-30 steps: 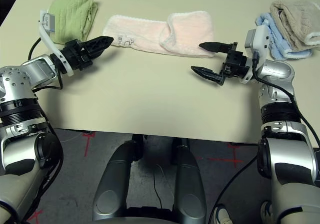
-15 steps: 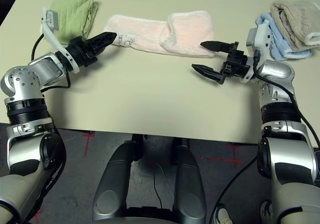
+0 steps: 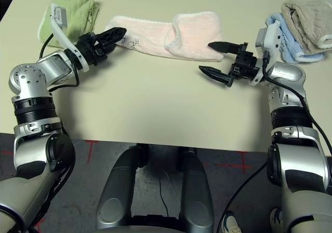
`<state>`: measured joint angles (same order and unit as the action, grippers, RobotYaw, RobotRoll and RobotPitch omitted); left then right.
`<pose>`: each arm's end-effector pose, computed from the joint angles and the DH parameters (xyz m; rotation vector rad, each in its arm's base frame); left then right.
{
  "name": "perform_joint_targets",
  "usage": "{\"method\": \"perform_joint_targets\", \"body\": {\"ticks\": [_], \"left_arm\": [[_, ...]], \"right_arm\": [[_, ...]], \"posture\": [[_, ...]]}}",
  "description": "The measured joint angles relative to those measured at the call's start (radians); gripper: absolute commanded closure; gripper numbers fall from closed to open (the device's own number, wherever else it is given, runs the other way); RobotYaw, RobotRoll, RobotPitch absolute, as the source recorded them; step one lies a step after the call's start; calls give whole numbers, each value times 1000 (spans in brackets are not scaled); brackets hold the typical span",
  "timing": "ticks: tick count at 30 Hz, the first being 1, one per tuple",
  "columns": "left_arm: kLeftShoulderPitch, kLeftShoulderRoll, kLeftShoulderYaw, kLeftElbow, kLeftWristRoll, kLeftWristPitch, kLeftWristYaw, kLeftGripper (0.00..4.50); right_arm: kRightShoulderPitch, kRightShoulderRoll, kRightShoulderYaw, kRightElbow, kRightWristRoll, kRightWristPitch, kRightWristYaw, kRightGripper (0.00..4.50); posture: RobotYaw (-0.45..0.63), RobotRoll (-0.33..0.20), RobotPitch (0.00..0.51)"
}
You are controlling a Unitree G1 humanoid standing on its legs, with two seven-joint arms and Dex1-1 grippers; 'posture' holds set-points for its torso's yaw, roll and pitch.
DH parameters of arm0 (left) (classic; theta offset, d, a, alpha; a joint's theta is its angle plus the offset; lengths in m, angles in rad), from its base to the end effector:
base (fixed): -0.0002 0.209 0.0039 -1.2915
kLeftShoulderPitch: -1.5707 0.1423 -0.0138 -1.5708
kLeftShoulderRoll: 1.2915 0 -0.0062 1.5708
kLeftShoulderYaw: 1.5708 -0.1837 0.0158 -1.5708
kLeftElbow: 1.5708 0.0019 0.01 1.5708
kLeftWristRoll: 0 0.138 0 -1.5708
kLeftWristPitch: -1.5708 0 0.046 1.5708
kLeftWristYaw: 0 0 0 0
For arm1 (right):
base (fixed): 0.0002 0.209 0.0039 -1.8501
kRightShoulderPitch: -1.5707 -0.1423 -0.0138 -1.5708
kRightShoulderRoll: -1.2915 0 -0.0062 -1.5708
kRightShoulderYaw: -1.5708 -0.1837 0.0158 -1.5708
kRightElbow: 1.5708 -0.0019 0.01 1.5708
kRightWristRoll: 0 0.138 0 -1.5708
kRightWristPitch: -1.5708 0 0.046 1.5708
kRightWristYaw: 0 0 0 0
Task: Fold the towel and set it aside.
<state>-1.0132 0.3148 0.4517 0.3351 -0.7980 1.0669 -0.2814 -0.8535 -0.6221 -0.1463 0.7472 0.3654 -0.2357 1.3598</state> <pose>0.3250 0.1997 0.2429 -0.6553 0.1384 -0.6590 0.3212 -0.2891 0.2075 -0.3747 -0.3249 1.0522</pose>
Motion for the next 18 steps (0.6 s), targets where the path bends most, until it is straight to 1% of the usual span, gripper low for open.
{"method": "perform_joint_targets", "body": {"ticks": [2,4,6,9,12,13,18], "left_arm": [[-3,0,-1,11,9,-20,13,639],[-4,1,-8,30,22,-42,17,1301],[-4,1,-17,35,28,-56,17,1989],[-5,2,-22,35,34,-77,17,3211],[-12,3,-20,35,34,-81,18,4263],[-14,3,-20,35,34,-81,19,4461],[-23,8,-18,32,34,-97,28,4461]], "right_arm": [[0,0,0,-2,0,3,-1,0],[0,0,0,-3,0,5,-2,0],[1,0,0,-8,0,9,-3,0],[7,0,0,-27,1,16,-8,0],[18,0,0,-43,2,23,-14,0],[20,0,0,-44,3,26,-16,0],[22,0,0,-60,7,39,-22,0]], "posture": [[22,0,400],[22,0,400],[22,0,401],[21,0,401],[25,0,402],[27,0,401],[25,0,403]]}}
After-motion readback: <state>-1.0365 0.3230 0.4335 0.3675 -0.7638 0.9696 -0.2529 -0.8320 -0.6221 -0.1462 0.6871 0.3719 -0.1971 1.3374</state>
